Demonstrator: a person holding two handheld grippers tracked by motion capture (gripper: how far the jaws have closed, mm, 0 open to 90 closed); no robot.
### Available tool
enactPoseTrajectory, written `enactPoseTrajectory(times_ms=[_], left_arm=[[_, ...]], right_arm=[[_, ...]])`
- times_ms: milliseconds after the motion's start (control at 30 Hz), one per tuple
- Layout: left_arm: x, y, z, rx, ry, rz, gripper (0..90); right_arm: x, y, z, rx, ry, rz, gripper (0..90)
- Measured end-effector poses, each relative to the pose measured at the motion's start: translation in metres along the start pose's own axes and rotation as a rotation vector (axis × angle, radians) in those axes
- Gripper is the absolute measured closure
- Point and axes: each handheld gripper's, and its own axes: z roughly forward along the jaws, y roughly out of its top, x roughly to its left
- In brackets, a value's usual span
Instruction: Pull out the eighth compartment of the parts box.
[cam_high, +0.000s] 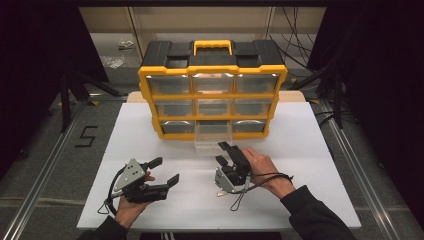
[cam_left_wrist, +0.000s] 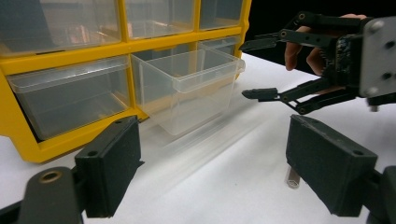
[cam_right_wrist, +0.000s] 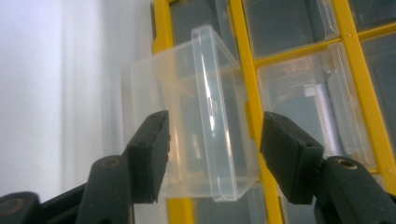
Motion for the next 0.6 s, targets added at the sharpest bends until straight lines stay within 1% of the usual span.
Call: enactPoseTrajectory(times_ms=[33, 67, 100, 133, 167, 200, 233, 267, 300, 367, 500, 600], left_arm=[[0.000, 0.000, 0.000, 0.000, 0.001, 0.000, 17.6], [0.000, 0.000, 0.000, 0.000, 0.001, 0.000, 17.6], [0.000, 0.000, 0.000, -0.001, 0.001, 0.001, 17.6], [0.000, 0.000, 0.000, -0.002, 0.001, 0.003, 17.6], [0.000, 0.000, 0.000, -0.002, 0.001, 0.002, 17.6], [0.000, 0.000, 0.000, 0.000, 0.002, 0.000, 17.6], [0.000, 0.000, 0.000, 0.001, 0.002, -0.001, 17.6], [0.000, 0.000, 0.000, 0.001, 0.002, 0.001, 17.6], [0.000, 0.000, 0.000, 0.001, 0.002, 0.002, 17.6], [0.000, 0.000, 0.000, -0.001, 0.004, 0.003, 17.6], [0.000, 0.000, 0.000, -0.001, 0.004, 0.004, 17.5], [0.000, 0.000, 0.000, -0.001, 0.003, 0.004, 17.6]], right_arm=[[-0.001, 0.002, -0.002, -0.005, 0.012, 0.039, 42.4], [-0.001, 0.002, -0.003, -0.008, 0.022, 0.066, 41.8], [-0.003, 0.002, -0.003, -0.019, 0.044, 0.114, 41.3], [-0.004, 0.002, -0.004, -0.022, 0.062, 0.145, 40.6], [-0.004, 0.003, -0.004, -0.024, 0.092, 0.208, 40.0], [-0.005, 0.003, -0.005, -0.029, 0.104, 0.232, 39.6], [-0.006, 0.003, -0.005, -0.029, 0.124, 0.273, 39.1], [-0.007, 0.003, -0.006, -0.032, 0.138, 0.293, 38.8], [-0.009, 0.003, -0.006, -0.037, 0.160, 0.335, 37.9], [-0.013, 0.003, -0.007, -0.041, 0.187, 0.403, 37.0], [-0.020, 0.000, -0.008, -0.052, 0.238, 0.515, 35.3], [-0.023, -0.003, -0.009, -0.057, 0.268, 0.570, 34.5]])
